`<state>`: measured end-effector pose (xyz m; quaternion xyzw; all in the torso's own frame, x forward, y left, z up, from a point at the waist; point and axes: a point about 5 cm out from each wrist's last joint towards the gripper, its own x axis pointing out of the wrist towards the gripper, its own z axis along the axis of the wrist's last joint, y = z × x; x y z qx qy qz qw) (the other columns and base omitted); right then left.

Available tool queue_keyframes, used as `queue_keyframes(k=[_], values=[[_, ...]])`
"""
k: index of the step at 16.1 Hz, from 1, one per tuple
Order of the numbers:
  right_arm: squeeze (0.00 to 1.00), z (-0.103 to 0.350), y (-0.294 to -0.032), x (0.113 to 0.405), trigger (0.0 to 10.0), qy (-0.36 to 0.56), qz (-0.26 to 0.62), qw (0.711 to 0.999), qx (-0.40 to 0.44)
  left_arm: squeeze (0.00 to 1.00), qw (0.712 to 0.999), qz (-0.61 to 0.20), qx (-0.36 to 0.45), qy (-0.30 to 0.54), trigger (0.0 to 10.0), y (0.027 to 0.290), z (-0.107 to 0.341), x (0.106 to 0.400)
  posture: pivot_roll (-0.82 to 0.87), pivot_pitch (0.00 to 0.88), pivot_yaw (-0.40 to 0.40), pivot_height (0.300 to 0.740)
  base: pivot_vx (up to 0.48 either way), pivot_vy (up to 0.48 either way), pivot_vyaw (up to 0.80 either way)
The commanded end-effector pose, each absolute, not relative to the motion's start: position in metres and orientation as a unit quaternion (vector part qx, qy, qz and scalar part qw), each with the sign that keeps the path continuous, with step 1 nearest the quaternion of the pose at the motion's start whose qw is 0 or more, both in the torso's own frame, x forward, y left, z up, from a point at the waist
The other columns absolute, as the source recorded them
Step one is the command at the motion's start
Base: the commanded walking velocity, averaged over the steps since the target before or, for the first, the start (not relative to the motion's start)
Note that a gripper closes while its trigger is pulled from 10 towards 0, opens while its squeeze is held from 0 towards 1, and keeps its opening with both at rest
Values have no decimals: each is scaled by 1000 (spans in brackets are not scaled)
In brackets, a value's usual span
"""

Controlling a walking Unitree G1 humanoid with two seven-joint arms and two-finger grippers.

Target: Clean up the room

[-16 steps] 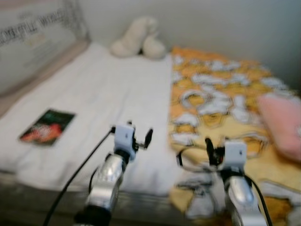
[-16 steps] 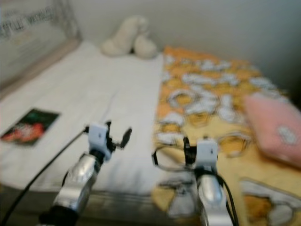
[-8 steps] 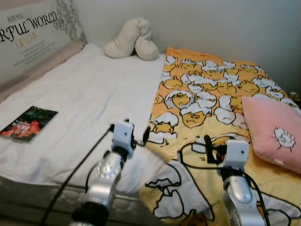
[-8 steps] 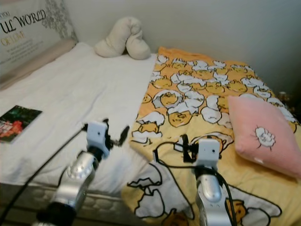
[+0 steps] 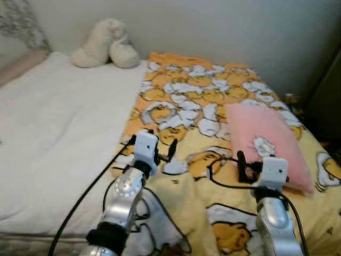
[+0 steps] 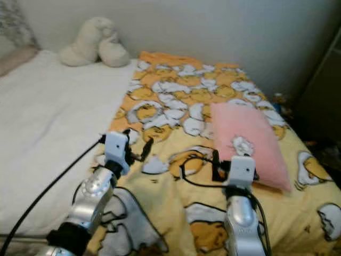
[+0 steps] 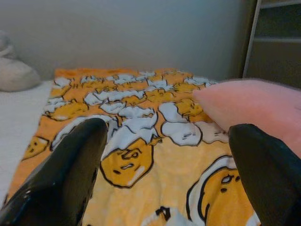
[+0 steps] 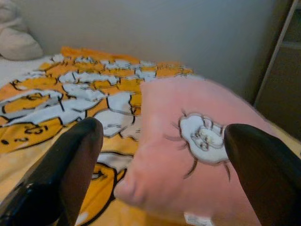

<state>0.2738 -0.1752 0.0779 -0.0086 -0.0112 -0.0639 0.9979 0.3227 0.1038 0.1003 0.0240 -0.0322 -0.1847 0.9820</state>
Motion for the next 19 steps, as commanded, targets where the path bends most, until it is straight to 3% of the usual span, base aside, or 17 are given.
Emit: queue_keyframes(k=[1, 11, 13, 14, 15, 19], values=[[1000, 79, -172, 275, 10000, -12, -57, 998, -17, 0, 983, -182, 21, -28, 10000, 105, 100, 324, -50, 0, -22, 740, 289, -379, 0], [1000, 81, -169, 277, 10000, -21, -37, 999, -28, 0, 984, -175, 14, -26, 10000, 101, 96, 319, -46, 0, -33, 740, 301, -370, 0], [1000, 82, -171, 277, 10000, -19, -40, 998, -34, 0, 983, -177, 32, -34, 10000, 95, 99, 319, -49, 0, -36, 740, 148, 0, 0], [541, 83, -172, 277, 10000, -20, -43, 998, -37, 0, 984, -176, 19, -36, 10000, 94, 102, 321, -53, 0, -34, 740, 0, 0, 0], [0, 85, -174, 277, 10000, -22, -47, 998, -35, 0, 982, -179, 31, -50, 10000, 94, 110, 324, -57, 0, -35, 740, 0, 0, 0], [0, 110, -189, 295, 10000, -40, -82, 996, 10, 0, 977, -197, 70, -34, 10000, 97, 142, 360, -79, 0, -20, 740, 0, 0, 0]])
